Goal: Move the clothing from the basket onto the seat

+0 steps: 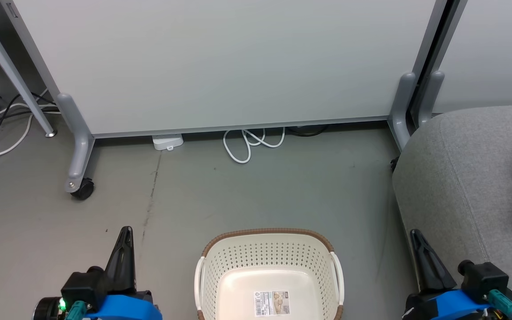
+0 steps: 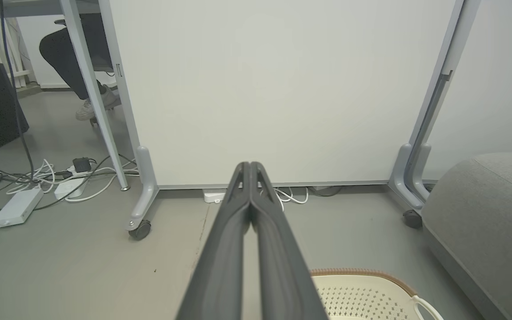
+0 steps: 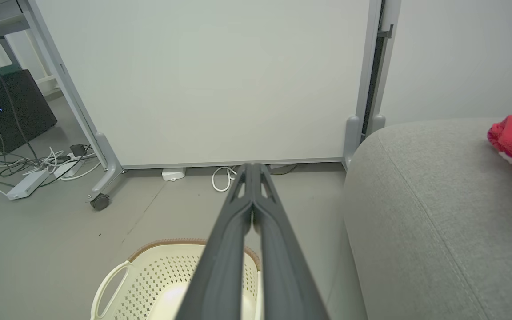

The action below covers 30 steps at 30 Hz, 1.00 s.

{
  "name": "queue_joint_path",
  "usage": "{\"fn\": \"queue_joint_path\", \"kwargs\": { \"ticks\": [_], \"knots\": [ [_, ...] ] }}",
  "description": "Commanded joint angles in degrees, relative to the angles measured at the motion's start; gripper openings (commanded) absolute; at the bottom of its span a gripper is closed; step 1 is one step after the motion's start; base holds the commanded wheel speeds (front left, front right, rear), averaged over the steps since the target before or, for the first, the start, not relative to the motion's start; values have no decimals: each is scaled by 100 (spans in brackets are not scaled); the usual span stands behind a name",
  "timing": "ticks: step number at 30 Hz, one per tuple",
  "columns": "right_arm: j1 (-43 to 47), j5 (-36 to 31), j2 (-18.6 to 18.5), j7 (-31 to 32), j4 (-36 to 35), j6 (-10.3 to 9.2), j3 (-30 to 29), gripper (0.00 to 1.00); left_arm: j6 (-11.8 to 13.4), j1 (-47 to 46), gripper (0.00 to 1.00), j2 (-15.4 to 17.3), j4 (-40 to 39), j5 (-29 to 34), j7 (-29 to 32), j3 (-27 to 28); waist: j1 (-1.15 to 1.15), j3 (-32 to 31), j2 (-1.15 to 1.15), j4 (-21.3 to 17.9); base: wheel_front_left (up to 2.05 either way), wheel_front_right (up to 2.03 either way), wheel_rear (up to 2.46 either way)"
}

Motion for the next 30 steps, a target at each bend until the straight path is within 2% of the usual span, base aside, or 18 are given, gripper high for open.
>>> {"fn": "queue_joint_path", "kwargs": {
  "ticks": [1,14,30],
  "knots": [
    [-47,261,-1,77,-30,0,-38,0,-6,-87,0,1,-6,-255,92,58,0,-1,0,-9,0,0,0],
    [-120,1707,1,431,-82,0,-134,0,-40,-167,0,2,-43,-1736,437,161,0,-8,0,-61,0,0,0],
    [-215,3204,3,802,-120,0,-237,0,-75,-263,0,2,-66,-3263,801,284,0,-16,0,-126,0,0,0]
  ]
}}
